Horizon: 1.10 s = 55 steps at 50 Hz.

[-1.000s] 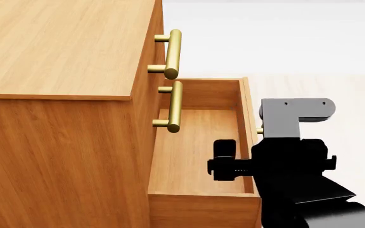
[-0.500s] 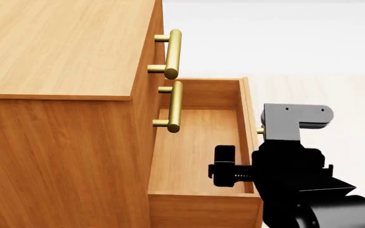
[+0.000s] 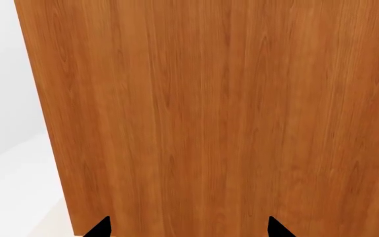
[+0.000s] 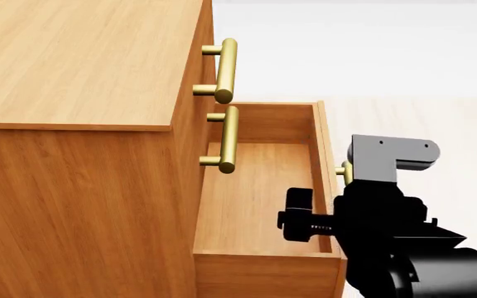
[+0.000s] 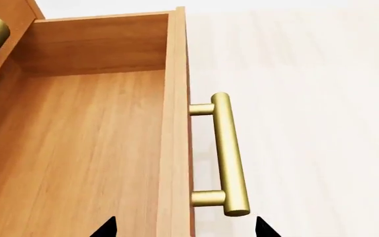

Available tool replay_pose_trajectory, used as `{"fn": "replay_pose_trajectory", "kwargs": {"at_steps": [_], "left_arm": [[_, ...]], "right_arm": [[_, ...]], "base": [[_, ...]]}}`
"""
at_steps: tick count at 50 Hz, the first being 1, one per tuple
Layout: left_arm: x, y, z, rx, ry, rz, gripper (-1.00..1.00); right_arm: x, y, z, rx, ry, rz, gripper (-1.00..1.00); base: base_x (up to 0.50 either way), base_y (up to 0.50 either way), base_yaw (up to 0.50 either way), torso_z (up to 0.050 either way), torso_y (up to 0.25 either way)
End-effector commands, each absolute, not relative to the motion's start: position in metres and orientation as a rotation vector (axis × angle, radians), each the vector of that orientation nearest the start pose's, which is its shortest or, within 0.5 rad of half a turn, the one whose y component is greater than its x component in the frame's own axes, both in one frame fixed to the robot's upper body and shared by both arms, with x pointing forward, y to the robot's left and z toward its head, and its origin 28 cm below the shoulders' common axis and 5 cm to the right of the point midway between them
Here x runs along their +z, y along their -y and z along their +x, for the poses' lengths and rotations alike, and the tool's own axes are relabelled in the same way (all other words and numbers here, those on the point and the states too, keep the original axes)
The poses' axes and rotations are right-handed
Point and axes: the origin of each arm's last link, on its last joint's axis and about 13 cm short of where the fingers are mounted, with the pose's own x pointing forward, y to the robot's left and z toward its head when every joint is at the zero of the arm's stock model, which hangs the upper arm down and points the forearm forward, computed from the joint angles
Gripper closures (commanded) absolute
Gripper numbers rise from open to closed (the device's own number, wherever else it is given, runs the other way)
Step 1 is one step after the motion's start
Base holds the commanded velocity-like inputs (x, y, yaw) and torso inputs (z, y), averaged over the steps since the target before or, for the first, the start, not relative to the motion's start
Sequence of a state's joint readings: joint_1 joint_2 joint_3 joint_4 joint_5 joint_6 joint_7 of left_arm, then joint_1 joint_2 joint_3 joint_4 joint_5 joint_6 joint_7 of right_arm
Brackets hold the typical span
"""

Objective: Put the bowl in the bottom drawer of the cabinet and close it.

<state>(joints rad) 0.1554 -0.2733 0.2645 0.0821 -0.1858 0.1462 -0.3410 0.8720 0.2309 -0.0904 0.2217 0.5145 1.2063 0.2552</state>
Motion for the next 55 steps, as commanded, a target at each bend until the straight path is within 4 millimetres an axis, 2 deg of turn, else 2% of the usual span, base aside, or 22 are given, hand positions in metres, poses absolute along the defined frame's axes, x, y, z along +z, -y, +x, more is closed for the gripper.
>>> {"fn": "replay_pose_trajectory", "kwargs": {"at_steps": [1,4,6,9,55], "left_arm": [[0.009,-0.214,0.166,0.057,0.016,0.030,-1.00],[0.011,-0.214,0.165,0.057,0.016,0.030,-1.00],[0.004,-0.214,0.165,0.057,0.016,0.030,-1.00],[0.011,-0.214,0.165,0.057,0.016,0.030,-1.00],[0.011,-0.213,0.165,0.063,0.021,0.042,-1.00]], "right_arm": [[0.151,0.132,0.340,-0.033,-0.597,0.056,-1.00],[0.148,0.134,0.341,-0.045,-0.599,0.051,-1.00],[0.147,0.135,0.342,-0.053,-0.595,0.044,-1.00],[0.147,0.137,0.342,-0.062,-0.590,0.039,-1.00],[0.133,0.168,0.343,-0.216,-0.582,0.010,-1.00]], "base": [[0.00,0.00,0.00,0.000,0.000],[0.00,0.00,0.00,0.000,0.000],[0.00,0.00,0.00,0.000,0.000],[0.00,0.00,0.00,0.000,0.000],[0.00,0.00,0.00,0.000,0.000]]}}
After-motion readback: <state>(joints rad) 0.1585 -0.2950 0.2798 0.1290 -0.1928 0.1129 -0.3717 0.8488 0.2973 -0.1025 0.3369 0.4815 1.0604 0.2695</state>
